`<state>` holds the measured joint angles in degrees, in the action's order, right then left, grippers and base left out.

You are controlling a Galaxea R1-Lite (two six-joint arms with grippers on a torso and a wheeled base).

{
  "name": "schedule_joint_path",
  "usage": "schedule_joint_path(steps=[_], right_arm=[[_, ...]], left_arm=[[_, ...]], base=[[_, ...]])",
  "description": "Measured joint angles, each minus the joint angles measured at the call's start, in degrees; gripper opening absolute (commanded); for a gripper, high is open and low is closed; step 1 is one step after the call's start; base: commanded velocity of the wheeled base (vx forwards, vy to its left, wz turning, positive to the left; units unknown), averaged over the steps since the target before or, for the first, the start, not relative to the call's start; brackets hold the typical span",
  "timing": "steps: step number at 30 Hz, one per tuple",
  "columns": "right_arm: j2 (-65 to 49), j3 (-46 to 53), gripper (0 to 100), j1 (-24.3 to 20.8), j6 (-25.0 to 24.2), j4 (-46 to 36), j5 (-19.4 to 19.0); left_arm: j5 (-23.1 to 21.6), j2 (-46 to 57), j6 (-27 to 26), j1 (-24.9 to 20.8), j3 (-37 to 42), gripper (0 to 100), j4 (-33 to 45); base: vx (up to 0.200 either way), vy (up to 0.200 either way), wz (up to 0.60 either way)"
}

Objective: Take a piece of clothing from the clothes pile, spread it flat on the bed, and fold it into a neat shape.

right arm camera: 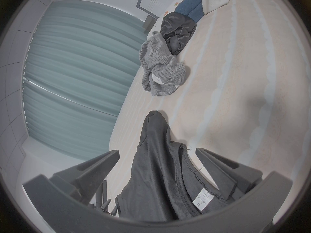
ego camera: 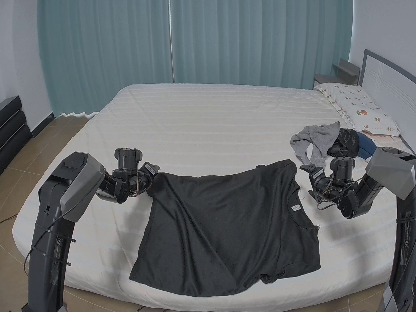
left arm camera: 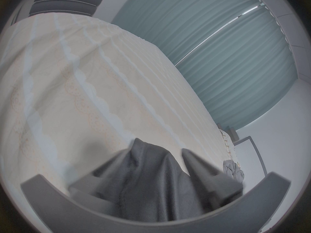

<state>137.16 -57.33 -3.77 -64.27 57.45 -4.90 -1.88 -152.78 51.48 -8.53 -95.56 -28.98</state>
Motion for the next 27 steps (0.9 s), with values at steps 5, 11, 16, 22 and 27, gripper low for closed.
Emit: schedule_joint_path(steps=[5,11,16,22,27], right_arm=[[-0.02,0.02,100,0.00,0.01,0.00,0.00],[-0.06,0.04,100,0.20,-0.05,0.02,0.00],[-0.06,0.04,100,0.27,-0.07,0.10,0.15],[0.00,0.04,100,0.33,-0.13,0.35,0.30],[0.30,0.06,100,0.30,0.04,3.44,0.48]], left_arm=[[3.57,-1.02,0.00,-0.01,-1.96,0,-0.13],[5.62,-1.60,0.38,-0.06,-4.60,0,-0.09],[5.71,-1.63,0.13,0.18,-7.67,0,-0.15],[6.74,-2.01,-2.74,0.85,-13.73,0,-0.17],[10.11,-4.16,-4.19,1.78,-17.64,0,-0.50]], base=[[0.000,0.000,0.00],[0.000,0.000,0.00],[0.000,0.000,0.00],[0.000,0.000,0.00],[0.000,0.000,0.00]])
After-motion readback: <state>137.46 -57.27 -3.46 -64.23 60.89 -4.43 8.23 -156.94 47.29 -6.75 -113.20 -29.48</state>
